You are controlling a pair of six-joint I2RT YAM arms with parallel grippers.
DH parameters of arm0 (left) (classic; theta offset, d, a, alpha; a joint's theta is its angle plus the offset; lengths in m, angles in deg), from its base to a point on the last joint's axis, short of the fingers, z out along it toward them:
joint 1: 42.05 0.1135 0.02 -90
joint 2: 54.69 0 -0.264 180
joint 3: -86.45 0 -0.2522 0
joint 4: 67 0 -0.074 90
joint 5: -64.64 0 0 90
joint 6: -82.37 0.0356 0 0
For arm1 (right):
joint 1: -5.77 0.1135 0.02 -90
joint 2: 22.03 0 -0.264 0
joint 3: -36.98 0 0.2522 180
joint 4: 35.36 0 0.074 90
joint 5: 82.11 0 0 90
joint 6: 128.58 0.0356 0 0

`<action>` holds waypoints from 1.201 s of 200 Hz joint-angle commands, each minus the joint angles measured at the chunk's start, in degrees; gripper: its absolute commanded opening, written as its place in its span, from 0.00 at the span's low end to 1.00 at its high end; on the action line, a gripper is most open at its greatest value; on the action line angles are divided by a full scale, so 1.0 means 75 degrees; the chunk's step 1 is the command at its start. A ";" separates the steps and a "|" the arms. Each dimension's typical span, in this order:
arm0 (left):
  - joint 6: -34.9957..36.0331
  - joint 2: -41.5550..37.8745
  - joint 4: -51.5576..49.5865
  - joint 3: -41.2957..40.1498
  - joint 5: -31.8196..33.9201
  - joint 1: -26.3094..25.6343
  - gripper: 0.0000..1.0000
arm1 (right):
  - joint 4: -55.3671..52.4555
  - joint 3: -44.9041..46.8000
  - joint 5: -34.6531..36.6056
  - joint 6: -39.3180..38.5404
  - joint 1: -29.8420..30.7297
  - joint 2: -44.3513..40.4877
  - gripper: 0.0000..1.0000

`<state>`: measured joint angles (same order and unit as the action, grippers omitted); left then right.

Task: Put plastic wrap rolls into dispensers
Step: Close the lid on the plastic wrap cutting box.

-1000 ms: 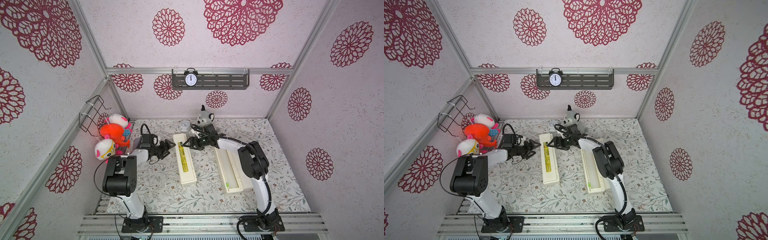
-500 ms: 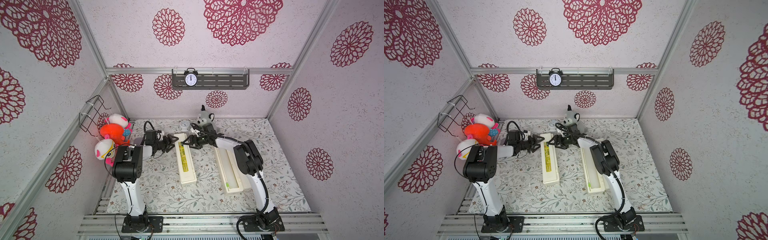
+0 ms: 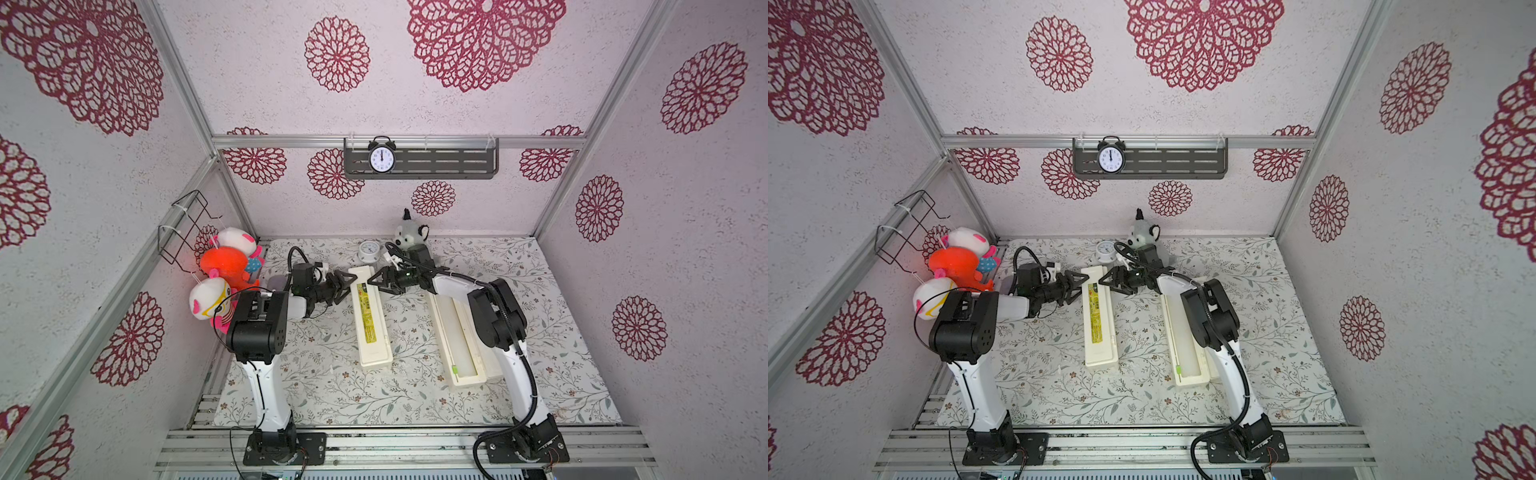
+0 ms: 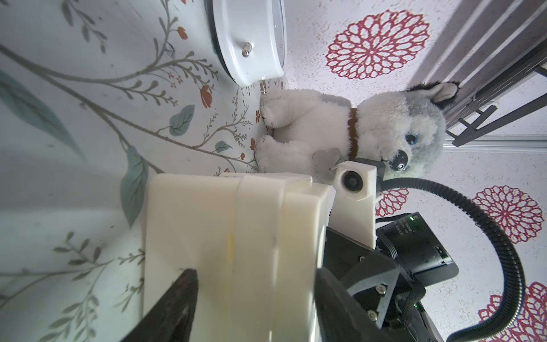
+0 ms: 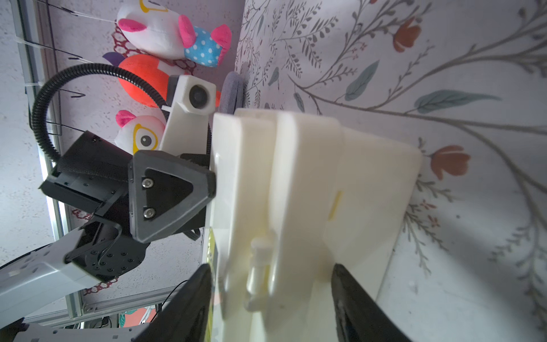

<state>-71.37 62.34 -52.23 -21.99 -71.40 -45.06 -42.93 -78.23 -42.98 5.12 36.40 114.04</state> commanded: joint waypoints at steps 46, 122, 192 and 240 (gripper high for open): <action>0.0397 -0.0121 -0.1018 -0.0406 -0.0199 -0.0853 0.57 | 0.0087 0.0144 -0.0077 -0.0070 0.0322 -0.0095 0.62; 0.1067 -0.0522 -0.2285 -0.0722 0.0326 -0.0747 0.50 | -0.1975 0.0680 0.2394 -0.1859 0.0377 -0.1420 0.81; 0.0766 -0.2156 -0.2036 -0.1166 0.0297 -0.0323 0.62 | -0.3799 0.0712 0.5483 -0.2846 0.0961 -0.2500 0.91; 0.0869 -0.3392 -0.2537 -0.1598 0.0785 -0.0015 0.59 | -0.4108 0.0841 0.6511 -0.2523 0.1598 -0.2902 0.99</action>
<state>-65.60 41.31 -69.26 -31.36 -67.84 -46.32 -70.82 -71.92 -0.99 -14.07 45.93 96.42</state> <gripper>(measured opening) 0.598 0.981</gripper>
